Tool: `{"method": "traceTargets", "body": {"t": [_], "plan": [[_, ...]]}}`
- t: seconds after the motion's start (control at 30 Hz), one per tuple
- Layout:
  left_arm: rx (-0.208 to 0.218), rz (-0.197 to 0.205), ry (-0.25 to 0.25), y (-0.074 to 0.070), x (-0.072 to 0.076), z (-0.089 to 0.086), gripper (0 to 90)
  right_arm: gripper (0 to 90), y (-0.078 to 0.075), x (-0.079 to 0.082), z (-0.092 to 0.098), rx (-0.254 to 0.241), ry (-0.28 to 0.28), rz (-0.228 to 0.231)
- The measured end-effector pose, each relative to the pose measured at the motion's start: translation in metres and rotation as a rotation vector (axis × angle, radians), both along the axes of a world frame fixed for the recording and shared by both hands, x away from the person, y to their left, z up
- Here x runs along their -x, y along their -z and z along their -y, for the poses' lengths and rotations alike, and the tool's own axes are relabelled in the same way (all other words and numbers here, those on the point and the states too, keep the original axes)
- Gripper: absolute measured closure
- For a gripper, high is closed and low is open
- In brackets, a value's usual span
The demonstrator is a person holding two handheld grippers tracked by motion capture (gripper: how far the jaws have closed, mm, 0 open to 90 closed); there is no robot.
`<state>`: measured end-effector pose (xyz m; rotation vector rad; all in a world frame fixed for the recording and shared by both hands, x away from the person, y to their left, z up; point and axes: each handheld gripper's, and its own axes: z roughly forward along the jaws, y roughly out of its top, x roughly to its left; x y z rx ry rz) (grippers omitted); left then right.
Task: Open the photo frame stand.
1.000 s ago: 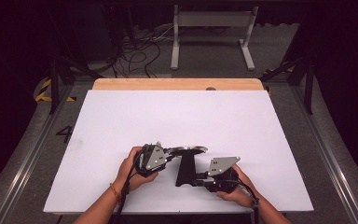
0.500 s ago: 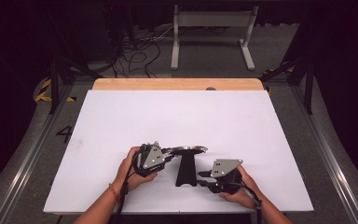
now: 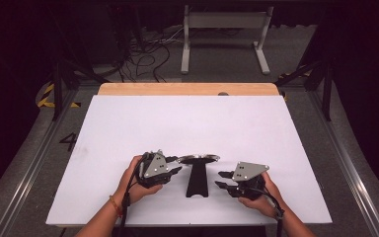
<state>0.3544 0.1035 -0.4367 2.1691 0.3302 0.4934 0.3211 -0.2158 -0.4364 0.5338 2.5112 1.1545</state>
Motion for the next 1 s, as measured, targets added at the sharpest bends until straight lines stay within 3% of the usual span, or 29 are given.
{"method": "traceTargets", "body": {"t": [0.17, 0.33, 0.47, 0.7, 1.0], "plan": [[-0.005, -0.016, -0.009, -0.003, -0.001, -0.008, 57.8, 63.9, -0.006, -0.002, 0.006, -0.021, 0.037, 0.024], [0.001, -0.004, -0.014, -0.009, -0.001, -0.010, 53.8, 60.3, -0.011, -0.004, 0.009, -0.038, 0.079, 0.055], [-0.037, -0.004, -0.025, -0.008, 0.006, -0.013, 50.4, 56.2, -0.014, -0.005, 0.011, -0.052, 0.104, 0.062], [0.035, -0.035, -0.048, -0.005, 0.014, -0.029, 48.6, 49.6, -0.020, -0.007, 0.013, -0.078, 0.150, 0.080], [0.071, -0.032, -0.066, -0.008, 0.012, -0.032, 46.3, 46.2, -0.029, -0.010, 0.013, -0.107, 0.179, 0.120]]}}
